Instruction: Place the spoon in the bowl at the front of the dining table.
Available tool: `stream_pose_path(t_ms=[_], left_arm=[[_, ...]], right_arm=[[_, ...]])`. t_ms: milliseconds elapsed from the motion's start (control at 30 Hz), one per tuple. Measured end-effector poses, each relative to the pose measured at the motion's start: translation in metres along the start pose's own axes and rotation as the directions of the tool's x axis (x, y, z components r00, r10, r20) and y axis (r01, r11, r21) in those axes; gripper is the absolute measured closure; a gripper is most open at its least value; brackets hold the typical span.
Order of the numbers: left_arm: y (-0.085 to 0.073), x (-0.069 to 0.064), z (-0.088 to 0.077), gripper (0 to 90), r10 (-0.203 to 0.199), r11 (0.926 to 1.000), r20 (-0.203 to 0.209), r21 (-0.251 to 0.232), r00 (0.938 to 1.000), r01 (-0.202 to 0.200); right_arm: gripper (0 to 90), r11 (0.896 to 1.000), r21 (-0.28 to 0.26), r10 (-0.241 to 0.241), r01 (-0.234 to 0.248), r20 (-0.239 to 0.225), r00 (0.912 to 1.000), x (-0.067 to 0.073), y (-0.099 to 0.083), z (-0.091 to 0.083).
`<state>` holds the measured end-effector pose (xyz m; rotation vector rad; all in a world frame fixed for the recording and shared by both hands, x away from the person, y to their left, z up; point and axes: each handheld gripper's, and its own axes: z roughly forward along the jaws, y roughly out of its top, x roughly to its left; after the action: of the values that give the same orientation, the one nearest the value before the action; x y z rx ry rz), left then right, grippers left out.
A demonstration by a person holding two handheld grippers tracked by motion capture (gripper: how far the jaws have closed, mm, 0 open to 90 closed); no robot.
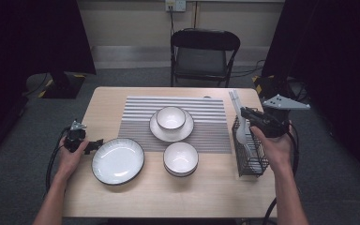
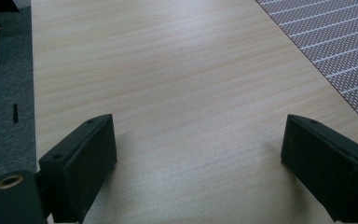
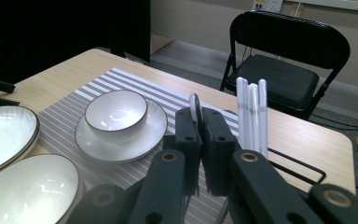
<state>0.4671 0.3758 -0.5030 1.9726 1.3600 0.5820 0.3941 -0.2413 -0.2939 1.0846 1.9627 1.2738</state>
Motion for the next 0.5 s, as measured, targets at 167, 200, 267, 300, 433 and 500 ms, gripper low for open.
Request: stream_pose_path(t_ms=[167,200,267,300,433,500], left_arm=[[0.0,0.0,0.0,10.0,0.0,1.0,0.0,0.0,1.0,0.0],[0.0,0.0,0.0,10.0,0.0,1.0,0.0,0.0,1.0,0.0],[0.0,0.0,0.0,10.0,0.0,1.0,0.0,0.0,1.0,0.0],[0.0,0.0,0.0,10.0,0.0,1.0,0.0,0.0,1.0,0.0],[0.0,0.0,0.0,10.0,0.0,1.0,0.0,0.0,1.0,0.0],[0.0,0.0,0.0,10.0,0.0,1.0,0.0,0.0,1.0,0.0]], right_arm=[[86.5,1.0,-0.001,0.007,-0.007,-0.017,0.9998,0.004,0.002,0.008],[86.5,1.0,-0.001,0.006,-0.006,-0.017,0.9998,0.005,0.002,0.01],[86.5,1.0,0.004,0.005,-0.005,-0.021,0.9998,0.007,0.003,0.013],[86.5,1.0,0.003,0.004,-0.004,-0.022,0.9998,0.008,0.003,0.014],[86.5,1.0,0.001,0.013,-0.013,-0.034,0.9993,0.011,0.004,0.019],[86.5,1.0,-0.003,0.013,-0.013,-0.041,0.9991,0.013,0.004,0.023]])
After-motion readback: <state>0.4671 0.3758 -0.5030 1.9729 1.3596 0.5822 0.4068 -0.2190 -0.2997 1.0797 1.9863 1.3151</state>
